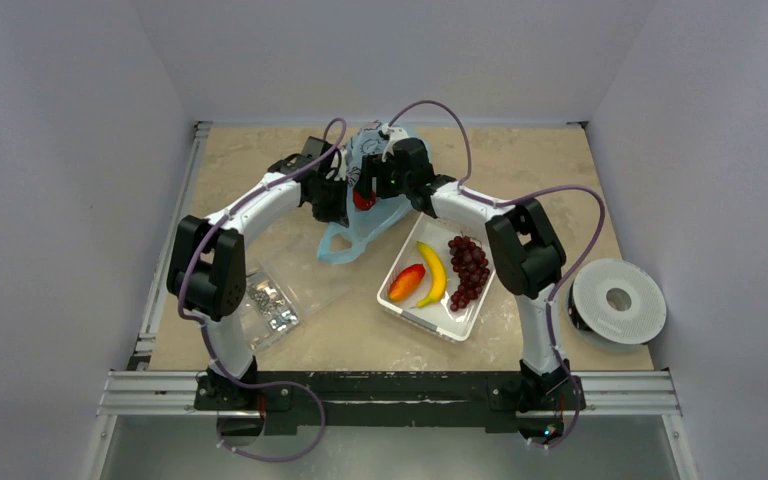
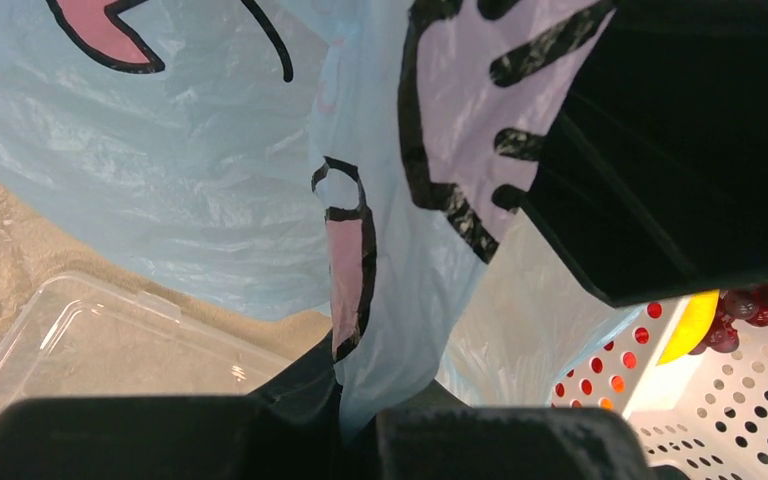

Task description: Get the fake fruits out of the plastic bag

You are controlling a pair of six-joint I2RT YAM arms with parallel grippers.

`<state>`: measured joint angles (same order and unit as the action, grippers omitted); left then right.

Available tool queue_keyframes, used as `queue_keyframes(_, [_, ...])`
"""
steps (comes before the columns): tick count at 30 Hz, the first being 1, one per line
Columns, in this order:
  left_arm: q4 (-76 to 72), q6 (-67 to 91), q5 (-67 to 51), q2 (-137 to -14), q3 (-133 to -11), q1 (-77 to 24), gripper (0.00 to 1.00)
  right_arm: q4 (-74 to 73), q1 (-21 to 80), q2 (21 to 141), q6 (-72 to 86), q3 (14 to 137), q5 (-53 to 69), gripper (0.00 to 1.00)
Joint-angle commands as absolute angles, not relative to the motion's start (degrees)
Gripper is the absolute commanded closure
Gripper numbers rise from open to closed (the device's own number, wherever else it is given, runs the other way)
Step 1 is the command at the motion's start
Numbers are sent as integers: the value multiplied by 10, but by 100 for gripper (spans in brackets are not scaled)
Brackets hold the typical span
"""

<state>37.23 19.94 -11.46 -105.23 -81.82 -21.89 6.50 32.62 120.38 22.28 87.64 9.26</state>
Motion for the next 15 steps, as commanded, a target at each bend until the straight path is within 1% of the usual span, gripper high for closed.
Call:
queue_keyframes(1, [362, 199, -127, -1057, -841, -221, 100, 44, 331, 1218, 166, 922, 53, 31])
queue_keyframes(9, [360, 200, -128, -1051, -840, -222, 100, 22, 335, 1262, 156, 955, 58, 26])
queue_keyframes(11, [359, 200, -130, -1052, -841, -222, 100, 26, 338, 1268, 153, 956, 55, 23])
queue_keyframes(15, [357, 201, -132, -1051, -839, -222, 100, 21, 343, 1291, 152, 974, 54, 22])
